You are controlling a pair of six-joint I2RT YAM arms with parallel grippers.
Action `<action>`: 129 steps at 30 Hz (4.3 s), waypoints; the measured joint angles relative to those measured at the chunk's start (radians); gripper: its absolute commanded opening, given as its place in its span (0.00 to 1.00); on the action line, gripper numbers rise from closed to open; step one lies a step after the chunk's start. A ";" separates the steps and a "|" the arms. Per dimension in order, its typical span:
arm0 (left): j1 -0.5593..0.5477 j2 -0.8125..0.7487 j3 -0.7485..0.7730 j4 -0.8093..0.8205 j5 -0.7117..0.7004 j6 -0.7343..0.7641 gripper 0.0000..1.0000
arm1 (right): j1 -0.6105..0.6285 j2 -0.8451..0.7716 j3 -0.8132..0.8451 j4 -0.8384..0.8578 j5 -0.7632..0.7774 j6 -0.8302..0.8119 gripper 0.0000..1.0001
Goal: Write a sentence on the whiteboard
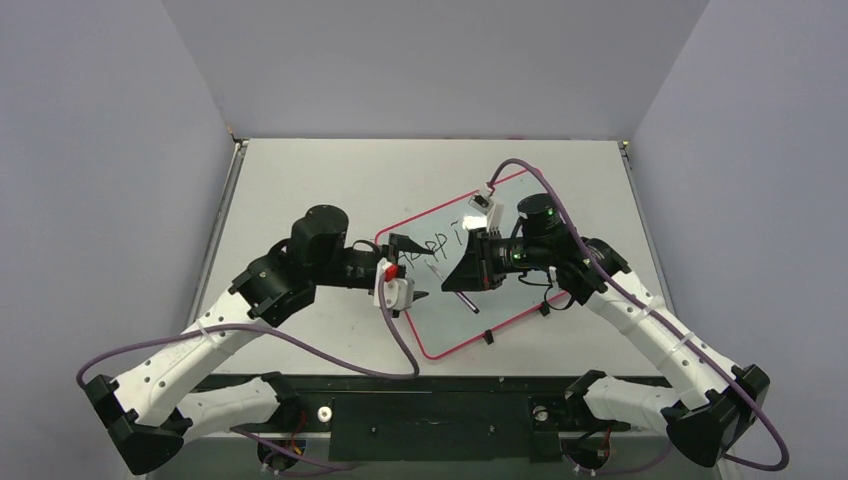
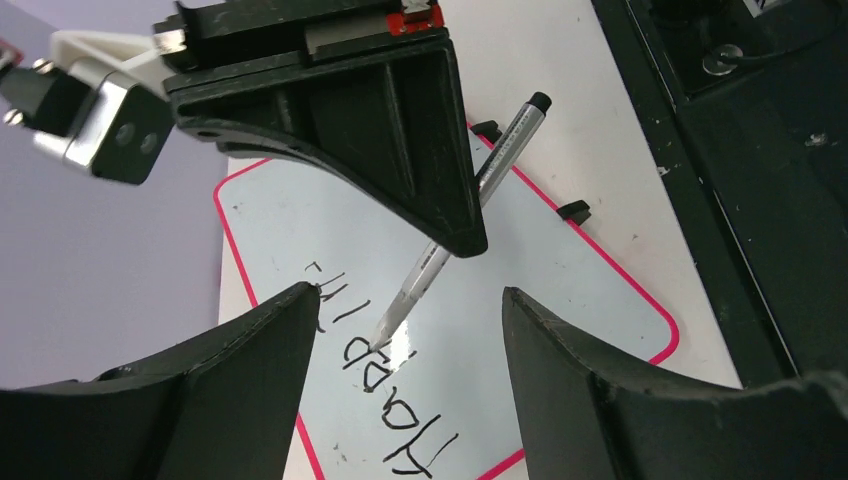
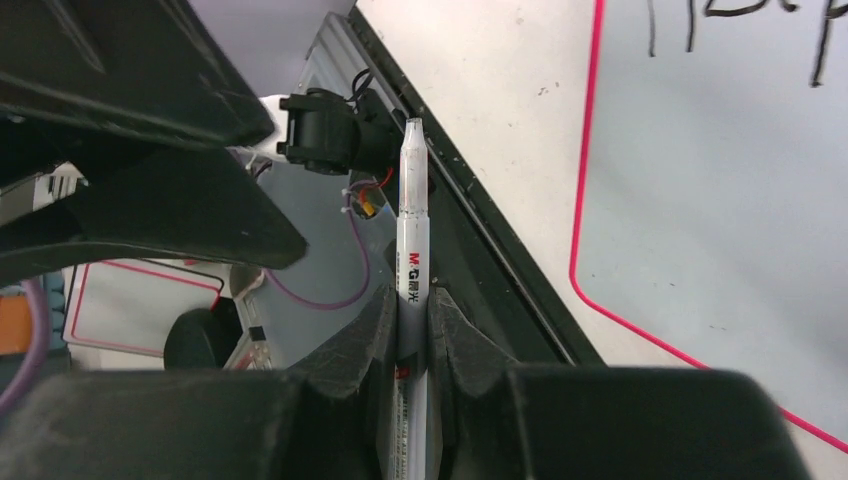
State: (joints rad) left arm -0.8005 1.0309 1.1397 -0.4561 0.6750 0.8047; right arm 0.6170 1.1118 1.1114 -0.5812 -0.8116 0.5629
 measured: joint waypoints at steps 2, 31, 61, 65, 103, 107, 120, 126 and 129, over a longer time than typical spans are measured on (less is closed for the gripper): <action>-0.029 0.014 0.001 -0.011 -0.030 0.046 0.63 | 0.014 0.008 0.012 -0.003 -0.005 0.003 0.00; -0.103 0.096 -0.005 0.029 -0.295 0.060 0.00 | 0.046 -0.045 0.048 -0.024 0.159 0.018 0.46; -0.103 0.100 -0.033 0.193 -0.305 -0.107 0.00 | 0.051 -0.090 0.047 0.132 0.350 0.155 0.20; -0.103 0.100 -0.034 0.196 -0.307 -0.113 0.00 | 0.051 -0.089 0.044 0.133 0.354 0.158 0.21; -0.101 0.146 -0.028 0.192 -0.363 -0.101 0.47 | 0.073 -0.061 0.040 0.095 0.397 0.130 0.00; -0.097 0.150 -0.010 0.187 -0.378 -0.119 0.64 | 0.070 -0.068 0.031 0.073 0.458 0.118 0.00; 0.200 0.346 0.216 0.150 -0.220 -0.540 0.62 | -0.126 -0.152 -0.011 -0.062 0.728 0.023 0.00; 0.272 0.621 0.451 0.095 -0.163 -0.752 0.56 | -0.126 -0.116 -0.014 -0.074 0.808 -0.005 0.00; 0.303 0.747 0.560 0.029 -0.123 -0.819 0.50 | -0.126 -0.086 -0.014 -0.074 0.840 -0.014 0.00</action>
State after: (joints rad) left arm -0.4976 1.7779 1.7000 -0.4267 0.5522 -0.0139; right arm 0.4915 1.0260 1.0973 -0.6548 0.0288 0.5491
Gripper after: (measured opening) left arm 0.549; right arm 0.097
